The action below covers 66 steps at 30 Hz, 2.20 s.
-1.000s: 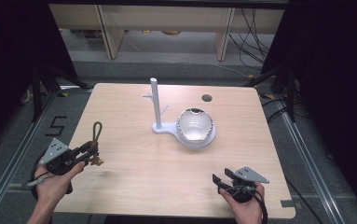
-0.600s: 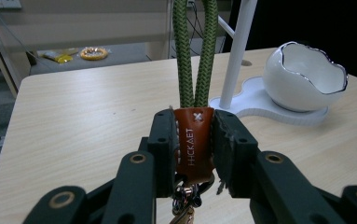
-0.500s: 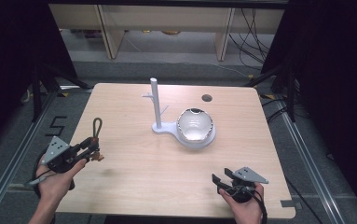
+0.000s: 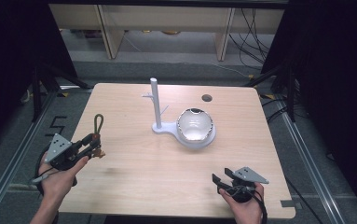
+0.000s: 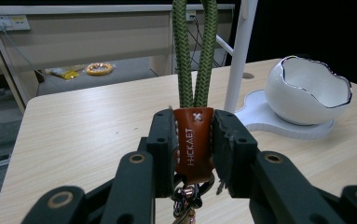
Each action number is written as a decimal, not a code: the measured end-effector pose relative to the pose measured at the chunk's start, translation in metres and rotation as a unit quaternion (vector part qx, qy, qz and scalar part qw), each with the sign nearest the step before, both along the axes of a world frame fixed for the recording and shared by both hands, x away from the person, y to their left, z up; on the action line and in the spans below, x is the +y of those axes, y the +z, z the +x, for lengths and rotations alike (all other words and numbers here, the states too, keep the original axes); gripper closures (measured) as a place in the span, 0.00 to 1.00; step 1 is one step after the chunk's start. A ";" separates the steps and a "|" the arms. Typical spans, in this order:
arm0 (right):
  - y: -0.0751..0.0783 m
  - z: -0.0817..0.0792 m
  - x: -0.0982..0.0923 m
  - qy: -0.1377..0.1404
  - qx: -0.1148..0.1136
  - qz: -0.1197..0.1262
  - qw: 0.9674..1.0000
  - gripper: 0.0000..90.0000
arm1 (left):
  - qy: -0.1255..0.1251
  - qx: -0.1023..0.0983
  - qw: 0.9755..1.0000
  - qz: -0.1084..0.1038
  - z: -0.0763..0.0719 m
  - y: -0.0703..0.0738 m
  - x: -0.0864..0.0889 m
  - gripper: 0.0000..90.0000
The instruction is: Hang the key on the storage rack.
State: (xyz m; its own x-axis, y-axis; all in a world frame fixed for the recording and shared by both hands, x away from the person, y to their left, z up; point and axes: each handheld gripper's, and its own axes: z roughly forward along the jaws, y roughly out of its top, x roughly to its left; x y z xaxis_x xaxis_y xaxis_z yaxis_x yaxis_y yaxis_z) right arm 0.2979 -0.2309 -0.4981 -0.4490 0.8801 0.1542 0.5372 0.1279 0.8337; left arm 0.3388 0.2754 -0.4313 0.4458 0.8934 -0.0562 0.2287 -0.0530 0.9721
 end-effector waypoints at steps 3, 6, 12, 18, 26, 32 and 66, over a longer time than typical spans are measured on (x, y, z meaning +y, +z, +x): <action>-0.001 0.001 0.000 0.001 -0.004 0.005 1.000 0.48 | -0.001 -0.003 1.000 0.000 0.001 0.002 -0.002 0.77; 0.001 -0.001 0.000 -0.009 0.003 -0.009 1.000 0.47 | -0.002 -0.005 1.000 0.001 0.003 0.004 -0.004 0.77; 0.001 0.000 -0.001 -0.006 -0.002 -0.006 1.000 0.47 | -0.005 -0.011 1.000 -0.001 0.006 0.007 -0.008 0.77; -0.001 0.002 -0.001 -0.008 -0.014 -0.004 1.000 0.47 | -0.008 -0.012 1.000 -0.001 0.008 0.009 -0.012 0.77; 0.002 -0.002 -0.002 -0.014 -0.001 -0.001 1.000 0.47 | -0.014 -0.014 1.000 -0.002 0.010 0.011 -0.017 0.77; 0.001 0.000 -0.003 -0.008 -0.006 -0.004 1.000 0.46 | -0.018 -0.013 1.000 -0.004 0.013 0.012 -0.021 0.77; 0.000 0.001 -0.004 -0.011 -0.017 -0.011 1.000 0.45 | -0.047 -0.016 0.999 0.002 0.029 0.022 -0.046 0.76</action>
